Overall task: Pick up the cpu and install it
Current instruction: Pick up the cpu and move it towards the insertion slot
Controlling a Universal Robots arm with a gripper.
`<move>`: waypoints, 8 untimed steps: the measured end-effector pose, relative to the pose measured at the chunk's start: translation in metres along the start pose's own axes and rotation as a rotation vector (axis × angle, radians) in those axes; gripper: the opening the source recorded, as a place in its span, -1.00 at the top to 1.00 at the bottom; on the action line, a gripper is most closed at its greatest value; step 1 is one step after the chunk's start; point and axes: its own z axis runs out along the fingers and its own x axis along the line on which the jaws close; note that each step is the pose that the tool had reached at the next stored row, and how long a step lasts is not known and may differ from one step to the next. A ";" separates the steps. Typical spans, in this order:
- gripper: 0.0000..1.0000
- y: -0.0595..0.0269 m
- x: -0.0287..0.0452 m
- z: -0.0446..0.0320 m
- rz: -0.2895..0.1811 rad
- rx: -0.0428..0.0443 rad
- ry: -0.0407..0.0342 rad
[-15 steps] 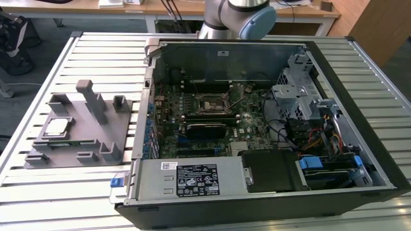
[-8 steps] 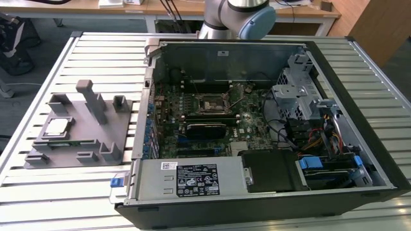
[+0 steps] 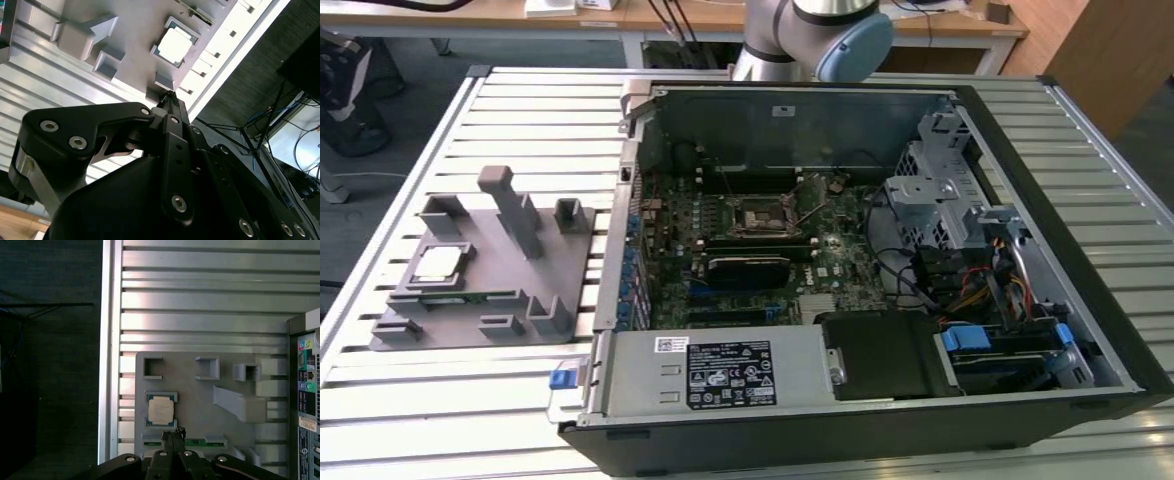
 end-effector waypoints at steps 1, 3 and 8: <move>0.79 0.0000 0.0000 0.0002 0.000 0.0001 0.0001; 0.79 -0.0001 0.0000 0.0010 0.000 0.0000 0.0000; 0.42 -0.0019 0.0001 0.0062 -0.020 0.0002 0.0079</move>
